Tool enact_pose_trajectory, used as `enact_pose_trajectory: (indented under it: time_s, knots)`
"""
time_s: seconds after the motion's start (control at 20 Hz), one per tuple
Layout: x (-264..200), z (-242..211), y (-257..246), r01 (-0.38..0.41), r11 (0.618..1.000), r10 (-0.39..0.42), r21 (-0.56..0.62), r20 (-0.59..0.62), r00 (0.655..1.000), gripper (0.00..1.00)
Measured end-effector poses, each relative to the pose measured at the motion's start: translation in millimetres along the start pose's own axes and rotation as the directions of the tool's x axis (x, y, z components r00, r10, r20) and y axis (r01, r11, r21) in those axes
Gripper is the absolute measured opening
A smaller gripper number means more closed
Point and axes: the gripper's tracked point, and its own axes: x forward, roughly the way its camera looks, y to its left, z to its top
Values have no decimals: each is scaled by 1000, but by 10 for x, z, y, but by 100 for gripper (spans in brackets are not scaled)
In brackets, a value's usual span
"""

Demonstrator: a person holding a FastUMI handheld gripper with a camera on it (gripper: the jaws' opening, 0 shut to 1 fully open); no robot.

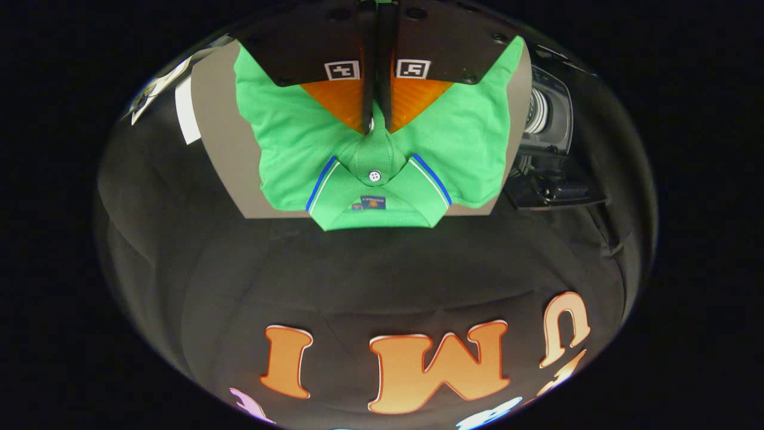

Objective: Put the clothes into the washing machine and then close the washing machine lid.

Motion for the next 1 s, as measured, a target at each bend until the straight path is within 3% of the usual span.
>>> enact_pose_trajectory:
  time_s: [0.5,1.0]
  knots:
    - [-522,342,178,-78,996,69,51,160,985,9]
    - [-1119,502,633,-146,989,138,15,249,959,9]
